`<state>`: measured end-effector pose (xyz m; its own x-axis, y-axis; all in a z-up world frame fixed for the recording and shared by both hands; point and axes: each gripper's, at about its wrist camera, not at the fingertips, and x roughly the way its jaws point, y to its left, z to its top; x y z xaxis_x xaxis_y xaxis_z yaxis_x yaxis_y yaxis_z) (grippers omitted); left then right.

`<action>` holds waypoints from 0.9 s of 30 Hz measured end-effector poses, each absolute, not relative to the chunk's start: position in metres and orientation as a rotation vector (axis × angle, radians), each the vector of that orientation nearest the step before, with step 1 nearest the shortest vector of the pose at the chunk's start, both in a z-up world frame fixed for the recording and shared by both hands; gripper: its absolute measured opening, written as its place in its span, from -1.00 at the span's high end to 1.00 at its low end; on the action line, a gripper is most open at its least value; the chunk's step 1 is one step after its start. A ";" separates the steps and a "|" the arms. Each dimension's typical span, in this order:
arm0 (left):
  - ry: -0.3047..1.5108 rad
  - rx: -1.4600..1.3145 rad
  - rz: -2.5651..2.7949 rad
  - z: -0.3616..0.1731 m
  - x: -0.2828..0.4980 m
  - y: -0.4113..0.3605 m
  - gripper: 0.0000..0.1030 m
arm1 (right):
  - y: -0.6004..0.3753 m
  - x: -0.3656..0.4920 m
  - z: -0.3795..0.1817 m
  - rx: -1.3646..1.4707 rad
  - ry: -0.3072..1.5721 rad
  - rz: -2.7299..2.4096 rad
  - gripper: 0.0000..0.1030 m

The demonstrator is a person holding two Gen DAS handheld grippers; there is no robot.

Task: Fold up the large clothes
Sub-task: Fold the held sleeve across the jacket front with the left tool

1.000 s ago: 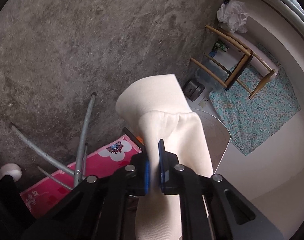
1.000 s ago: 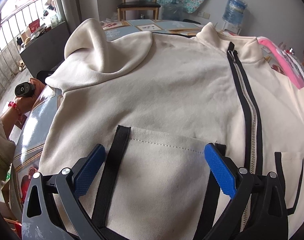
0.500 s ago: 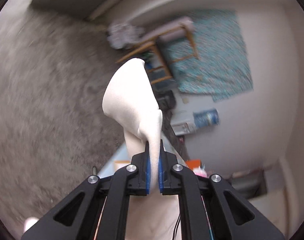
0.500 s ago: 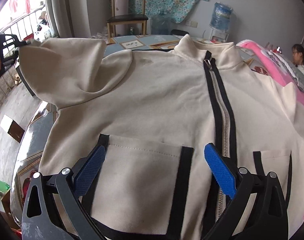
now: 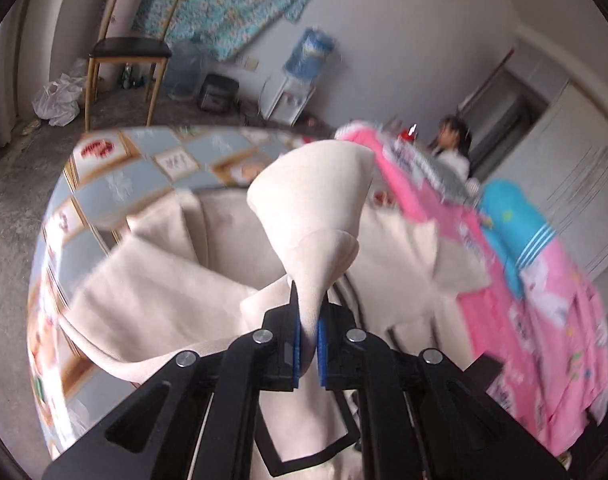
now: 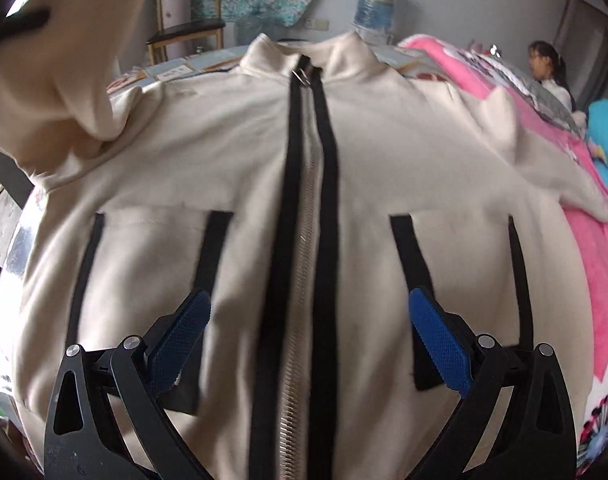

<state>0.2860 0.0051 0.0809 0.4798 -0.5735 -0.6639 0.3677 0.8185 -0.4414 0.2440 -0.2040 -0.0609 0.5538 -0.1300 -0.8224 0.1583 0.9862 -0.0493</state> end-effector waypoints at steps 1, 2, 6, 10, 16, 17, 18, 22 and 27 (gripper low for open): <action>0.909 -0.220 -0.569 0.066 0.275 -0.004 0.88 | -0.206 0.244 -0.063 0.040 0.973 -0.163 -0.86; 0.910 -0.193 -0.555 0.056 0.271 -0.007 0.88 | -0.208 0.243 -0.065 0.045 0.974 -0.155 -0.86; 0.923 -0.044 -0.500 0.021 0.252 -0.027 0.85 | -0.209 0.243 -0.069 0.042 0.976 -0.132 -0.86; 0.932 -0.027 -0.497 0.012 0.236 -0.023 0.52 | -0.218 0.244 -0.072 0.088 0.973 -0.099 -0.88; 0.939 -0.053 -0.511 0.017 0.209 -0.012 -0.15 | -0.213 0.238 -0.073 0.054 0.943 -0.076 -0.89; 0.941 -0.056 -0.513 0.018 0.205 -0.010 -0.15 | -0.213 0.237 -0.073 0.053 0.941 -0.071 -0.89; 0.941 -0.059 -0.515 0.019 0.201 -0.009 -0.16 | -0.213 0.237 -0.073 0.051 0.940 -0.067 -0.89; 0.927 -0.086 -0.503 0.022 0.183 0.002 -0.18 | -0.214 0.236 -0.073 0.037 0.942 -0.043 -0.89; 0.948 -0.015 -0.374 0.009 0.179 0.011 -0.19 | -0.224 0.230 -0.067 0.023 0.956 0.013 -0.86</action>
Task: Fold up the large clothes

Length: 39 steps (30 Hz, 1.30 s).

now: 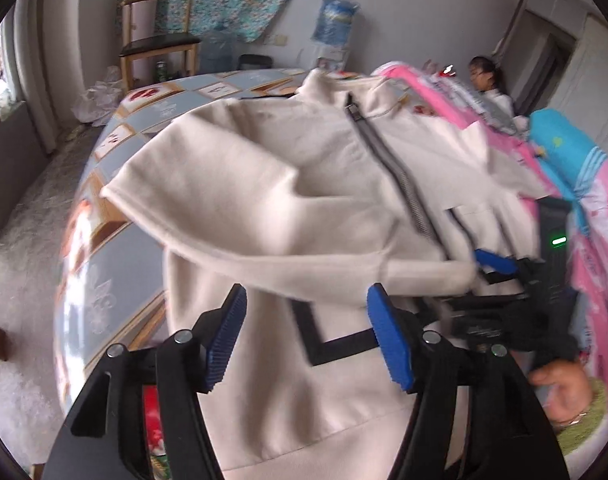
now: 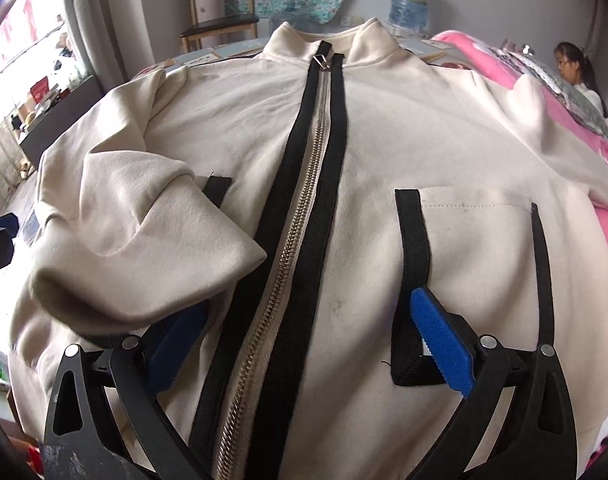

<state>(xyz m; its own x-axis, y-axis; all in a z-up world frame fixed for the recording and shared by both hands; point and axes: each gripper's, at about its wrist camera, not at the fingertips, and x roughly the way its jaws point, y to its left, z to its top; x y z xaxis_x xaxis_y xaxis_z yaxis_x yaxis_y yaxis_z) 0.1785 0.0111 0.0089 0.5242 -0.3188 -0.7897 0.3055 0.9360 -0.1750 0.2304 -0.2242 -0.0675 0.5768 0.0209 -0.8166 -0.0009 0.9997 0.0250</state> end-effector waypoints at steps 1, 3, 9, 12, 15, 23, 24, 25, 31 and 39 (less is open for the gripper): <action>0.949 0.010 -0.343 0.006 0.179 0.012 -0.19 | -0.227 0.228 -0.065 0.013 0.956 0.005 -0.86; 0.948 0.035 -0.297 0.000 0.180 0.016 -0.19 | -0.238 0.219 -0.055 -0.002 0.924 -0.011 -0.86; 0.969 0.044 -0.254 -0.019 0.187 0.022 -0.19 | -0.266 0.213 -0.016 0.225 0.908 0.141 -0.86; 0.989 0.074 -0.239 -0.030 0.191 0.019 -0.19 | -0.262 0.222 -0.001 0.378 0.906 0.281 -0.85; 0.981 0.078 -0.228 -0.034 0.193 0.018 -0.19 | -0.252 0.236 -0.006 0.549 0.964 0.388 -0.80; 0.956 0.106 -0.235 -0.036 0.196 0.017 -0.19 | -0.247 0.248 -0.047 0.898 1.136 0.416 -0.52; 0.954 0.105 -0.239 -0.036 0.196 0.017 -0.19 | -0.248 0.247 -0.050 0.929 1.149 0.412 -0.51; 0.952 0.101 -0.243 -0.036 0.196 0.018 -0.19 | -0.248 0.245 -0.054 0.958 1.159 0.409 -0.48; 0.950 0.080 -0.255 -0.036 0.196 0.021 -0.19 | -0.242 0.242 -0.072 1.054 1.215 0.384 -0.21; 0.951 0.078 -0.261 -0.036 0.195 0.023 -0.19 | -0.238 0.255 -0.063 0.962 1.190 0.412 0.58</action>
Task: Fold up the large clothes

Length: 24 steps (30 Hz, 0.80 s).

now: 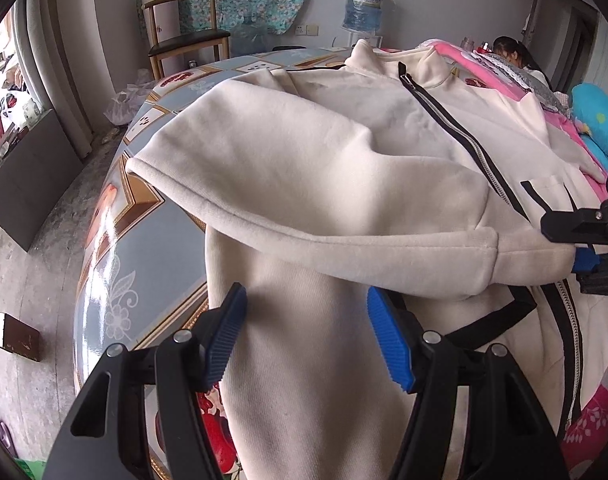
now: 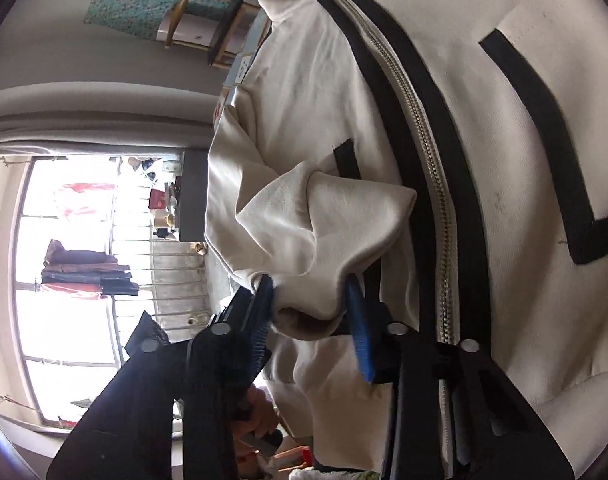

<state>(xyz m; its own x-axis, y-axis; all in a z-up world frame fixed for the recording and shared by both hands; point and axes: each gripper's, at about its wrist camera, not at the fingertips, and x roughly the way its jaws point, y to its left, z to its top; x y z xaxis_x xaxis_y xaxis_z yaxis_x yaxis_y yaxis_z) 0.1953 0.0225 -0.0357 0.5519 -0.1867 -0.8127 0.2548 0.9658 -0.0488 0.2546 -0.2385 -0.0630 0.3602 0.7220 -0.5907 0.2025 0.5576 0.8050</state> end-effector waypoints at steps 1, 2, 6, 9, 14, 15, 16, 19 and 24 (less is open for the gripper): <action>0.952 0.071 -0.261 -0.036 0.196 0.023 -0.19 | -0.237 0.258 -0.059 0.931 1.186 0.419 0.70; 0.952 0.058 -0.260 -0.035 0.196 0.024 -0.19 | -0.233 0.264 -0.050 0.880 1.171 0.430 0.74; 0.949 0.036 -0.254 -0.035 0.195 0.026 -0.19 | -0.216 0.290 0.004 0.647 1.050 0.449 0.79; 0.957 0.046 -0.252 -0.035 0.196 0.025 -0.19 | -0.219 0.306 0.059 0.531 0.891 0.442 0.80; 0.970 0.036 -0.251 -0.034 0.199 0.028 -0.19 | -0.253 0.313 0.105 0.385 0.733 0.324 0.81; 0.975 0.033 -0.250 -0.033 0.200 0.029 -0.19 | -0.263 0.316 0.102 0.379 0.742 0.302 0.81; 0.978 0.028 -0.247 -0.032 0.201 0.031 -0.19 | -0.271 0.319 0.097 0.382 0.760 0.282 0.82; 0.964 0.017 -0.232 -0.024 0.206 0.037 -0.19 | -0.303 0.332 0.069 0.418 0.851 0.226 0.83; 0.940 0.028 -0.149 -0.016 0.239 0.051 -0.19 | -0.327 0.363 0.054 0.467 0.905 0.203 0.83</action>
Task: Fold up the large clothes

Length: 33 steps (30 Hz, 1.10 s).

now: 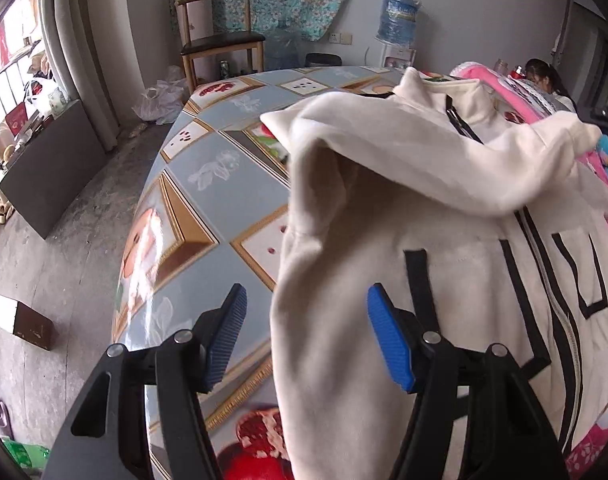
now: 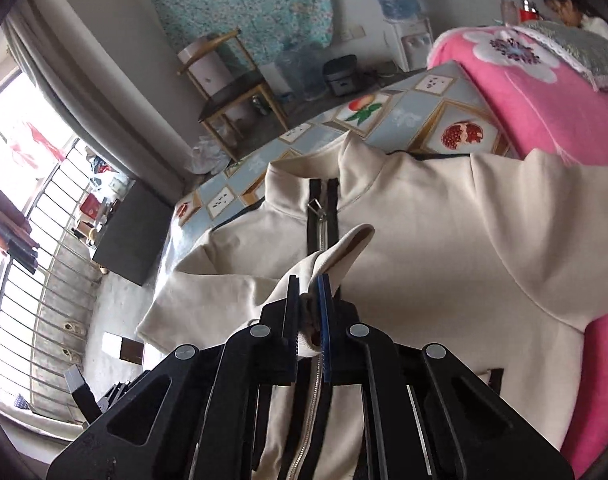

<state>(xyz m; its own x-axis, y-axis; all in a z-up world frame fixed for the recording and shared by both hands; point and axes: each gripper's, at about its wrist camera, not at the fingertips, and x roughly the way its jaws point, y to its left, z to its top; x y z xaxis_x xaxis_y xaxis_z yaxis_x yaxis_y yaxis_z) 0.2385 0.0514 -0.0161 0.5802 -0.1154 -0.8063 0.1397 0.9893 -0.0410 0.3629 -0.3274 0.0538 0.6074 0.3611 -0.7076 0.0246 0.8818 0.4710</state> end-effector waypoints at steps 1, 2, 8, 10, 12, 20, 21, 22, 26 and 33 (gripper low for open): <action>0.946 0.021 -0.141 -0.017 0.247 0.053 -0.19 | -0.325 0.367 0.058 0.464 0.897 0.215 0.84; 0.956 0.023 -0.129 -0.018 0.256 0.053 -0.19 | -0.321 0.374 0.068 0.452 0.877 0.231 0.84; 0.969 0.022 -0.063 -0.020 0.283 0.062 -0.19 | -0.332 0.370 0.119 0.364 0.726 0.275 0.84; 0.966 0.018 -0.057 -0.021 0.281 0.065 -0.19 | -0.354 0.363 0.100 0.361 0.755 0.231 0.84; 0.968 0.027 -0.050 -0.024 0.277 0.065 -0.19 | -0.374 0.362 0.069 0.376 0.836 0.184 0.84; 0.976 0.064 -0.045 -0.032 0.263 0.059 -0.20 | -0.412 0.352 -0.003 0.239 1.029 -0.042 0.81; 0.973 0.059 -0.047 -0.031 0.260 0.061 -0.20 | -0.412 0.352 0.003 0.239 1.017 -0.045 0.81; 0.968 0.054 -0.054 -0.031 0.257 0.062 -0.20 | -0.408 0.354 0.014 0.243 0.996 -0.025 0.80; 0.958 0.065 -0.065 -0.031 0.249 0.062 -0.20 | -0.352 0.382 0.052 0.209 0.950 0.142 0.37; 0.975 0.011 -0.036 -0.037 0.245 0.067 -0.20 | -0.173 0.463 0.054 0.158 1.058 0.607 0.19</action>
